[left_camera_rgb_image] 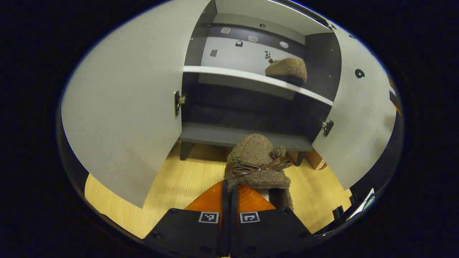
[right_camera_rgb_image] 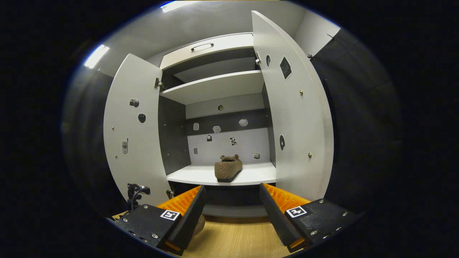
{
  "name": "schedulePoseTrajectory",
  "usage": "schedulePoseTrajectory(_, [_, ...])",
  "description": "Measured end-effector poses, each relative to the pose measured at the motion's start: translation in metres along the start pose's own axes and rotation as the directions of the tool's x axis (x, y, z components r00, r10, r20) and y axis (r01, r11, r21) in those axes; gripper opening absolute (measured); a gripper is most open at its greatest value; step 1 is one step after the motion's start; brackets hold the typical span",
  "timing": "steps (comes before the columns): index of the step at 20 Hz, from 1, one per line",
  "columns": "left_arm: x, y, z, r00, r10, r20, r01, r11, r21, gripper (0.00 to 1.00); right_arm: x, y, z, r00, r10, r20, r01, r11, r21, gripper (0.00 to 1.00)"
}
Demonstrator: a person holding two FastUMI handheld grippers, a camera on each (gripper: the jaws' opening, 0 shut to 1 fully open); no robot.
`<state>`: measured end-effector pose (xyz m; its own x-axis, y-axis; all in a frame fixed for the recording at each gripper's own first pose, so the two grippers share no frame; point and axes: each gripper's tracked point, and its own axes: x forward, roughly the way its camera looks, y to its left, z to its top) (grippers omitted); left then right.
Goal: Grab one shoe with the right hand and put it into the shoe cabinet, grab the other shoe with the left hand and put it into the shoe cabinet; then close the right door with the right hand and the left door with the left hand.
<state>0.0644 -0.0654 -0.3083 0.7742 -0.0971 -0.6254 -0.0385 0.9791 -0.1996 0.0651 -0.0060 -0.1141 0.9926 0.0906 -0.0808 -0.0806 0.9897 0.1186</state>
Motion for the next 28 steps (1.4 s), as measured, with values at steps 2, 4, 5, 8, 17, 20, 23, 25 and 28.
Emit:
schedulePoseTrajectory(2, [-0.011,-0.006,0.048,0.998,-0.02,0.054,0.021,1.0,-0.01,0.07,-0.004,0.0,0.01,1.0,0.0,0.021,0.0,1.0,0.0,0.92])
schedulePoseTrajectory(4, [-0.033,-0.01,0.084,0.993,-0.018,0.115,0.02,1.0,-0.009,0.07,-0.009,0.0,0.019,0.999,0.002,0.043,-0.002,1.0,-0.002,0.92])
schedulePoseTrajectory(5, [-0.043,-0.006,0.098,0.989,-0.011,0.149,0.011,1.0,0.001,0.07,-0.012,0.0,0.023,0.999,0.004,0.053,-0.004,1.0,-0.003,0.92])
schedulePoseTrajectory(8, [-0.04,-0.014,0.146,0.978,0.013,0.208,-0.022,0.999,0.042,0.07,-0.019,0.002,0.031,0.997,0.011,0.071,-0.01,1.0,-0.009,0.92])
schedulePoseTrajectory(17, [-0.01,-0.024,0.241,0.959,0.031,0.283,-0.047,0.998,0.05,0.06,-0.02,-0.009,0.035,0.997,0.0,0.082,0.004,0.999,-0.039,0.92])
schedulePoseTrajectory(20, [0.01,-0.027,0.264,0.965,0.002,0.261,0.002,1.0,-0.016,0.06,-0.014,-0.012,0.037,0.996,-0.005,0.091,0.009,0.999,-0.05,0.92])
schedulePoseTrajectory(23, [0.031,-0.018,0.297,0.956,0.032,0.29,-0.036,0.999,0.006,0.07,-0.006,-0.015,0.04,0.995,-0.004,0.103,0.01,0.998,-0.058,0.92])
schedulePoseTrajectory(25, [0.05,-0.018,0.314,0.954,0.043,0.295,-0.054,0.998,0.027,0.06,0.001,-0.017,0.041,0.994,-0.009,0.107,0.015,0.998,-0.059,0.92])
schedulePoseTrajectory(28, [0.088,-0.023,0.329,0.96,0.036,0.278,-0.05,0.998,0.043,0.07,0.009,-0.022,0.04,0.994,-0.02,0.11,0.028,0.997,-0.069,0.92])
